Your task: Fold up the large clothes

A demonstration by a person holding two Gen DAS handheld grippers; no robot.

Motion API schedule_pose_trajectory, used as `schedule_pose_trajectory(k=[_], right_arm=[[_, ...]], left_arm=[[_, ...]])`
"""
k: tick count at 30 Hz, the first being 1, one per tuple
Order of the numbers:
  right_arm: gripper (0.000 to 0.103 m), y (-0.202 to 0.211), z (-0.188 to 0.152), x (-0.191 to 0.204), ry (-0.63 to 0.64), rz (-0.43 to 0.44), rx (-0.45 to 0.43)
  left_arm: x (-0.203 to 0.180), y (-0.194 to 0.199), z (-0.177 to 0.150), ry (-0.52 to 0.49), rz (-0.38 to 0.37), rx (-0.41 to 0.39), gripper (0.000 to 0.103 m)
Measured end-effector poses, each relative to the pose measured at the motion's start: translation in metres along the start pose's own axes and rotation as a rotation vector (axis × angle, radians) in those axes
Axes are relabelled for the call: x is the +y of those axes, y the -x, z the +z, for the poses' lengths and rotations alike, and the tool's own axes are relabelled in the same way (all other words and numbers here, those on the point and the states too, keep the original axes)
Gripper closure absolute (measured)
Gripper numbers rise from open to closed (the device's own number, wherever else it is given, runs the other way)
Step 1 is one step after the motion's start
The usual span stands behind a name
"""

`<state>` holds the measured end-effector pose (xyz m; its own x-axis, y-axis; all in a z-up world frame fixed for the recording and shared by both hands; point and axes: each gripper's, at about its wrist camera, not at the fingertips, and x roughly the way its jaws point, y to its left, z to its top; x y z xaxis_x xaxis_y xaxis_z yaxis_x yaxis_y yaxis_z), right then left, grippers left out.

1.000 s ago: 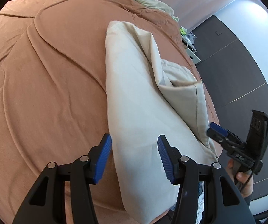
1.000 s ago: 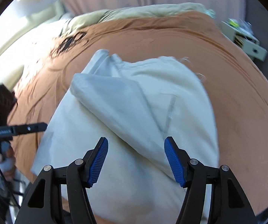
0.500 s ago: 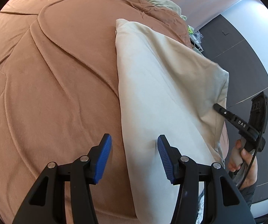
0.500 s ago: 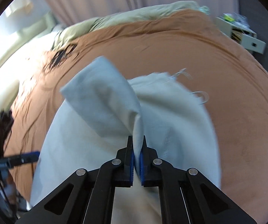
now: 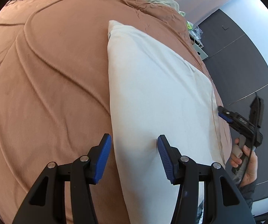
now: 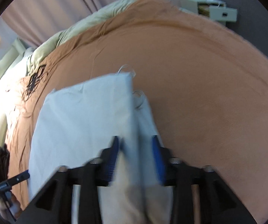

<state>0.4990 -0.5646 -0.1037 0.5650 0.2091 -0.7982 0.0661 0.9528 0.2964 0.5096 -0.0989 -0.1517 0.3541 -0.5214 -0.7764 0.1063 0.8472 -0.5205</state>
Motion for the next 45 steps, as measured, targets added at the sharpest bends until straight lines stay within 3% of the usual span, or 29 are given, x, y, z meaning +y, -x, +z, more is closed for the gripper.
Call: schedule_pose_trajectory(k=[4, 9, 12, 16, 19, 21, 28, 32, 45], right_arm=[[0.042, 0.006, 0.008, -0.014, -0.018, 0.047, 0.023], [0.034, -0.008, 0.015, -0.003, 0.024, 0.054, 0.059], [0.034, -0.026, 0.023, 0.000, 0.014, 0.068, 0.102], [0.034, -0.060, 0.037, -0.003, -0.018, 0.013, 0.171], [0.037, -0.075, 0.049, -0.010, -0.060, 0.010, 0.181], [0.046, -0.081, 0.057, -0.014, -0.073, 0.008, 0.178], [0.047, -0.105, 0.063, -0.018, -0.055, -0.017, 0.174], [0.046, -0.097, 0.065, -0.028, -0.089, 0.063, 0.178], [0.042, -0.094, 0.030, -0.047, -0.120, 0.429, 0.350]], left_arm=[[-0.002, -0.002, 0.012, 0.004, 0.011, -0.012, 0.051], [0.000, -0.010, 0.026, 0.000, 0.031, -0.015, 0.051], [-0.002, -0.016, 0.031, -0.011, 0.040, -0.008, 0.051], [-0.004, -0.024, 0.044, -0.024, 0.055, -0.003, 0.051], [-0.003, -0.033, 0.056, -0.035, 0.073, -0.002, 0.051], [0.000, -0.038, 0.063, -0.035, 0.082, -0.008, 0.051], [0.010, -0.049, 0.068, -0.027, 0.077, -0.025, 0.051], [0.010, -0.045, 0.068, -0.024, 0.069, -0.024, 0.051], [0.008, -0.040, 0.063, -0.025, 0.064, -0.014, 0.051]])
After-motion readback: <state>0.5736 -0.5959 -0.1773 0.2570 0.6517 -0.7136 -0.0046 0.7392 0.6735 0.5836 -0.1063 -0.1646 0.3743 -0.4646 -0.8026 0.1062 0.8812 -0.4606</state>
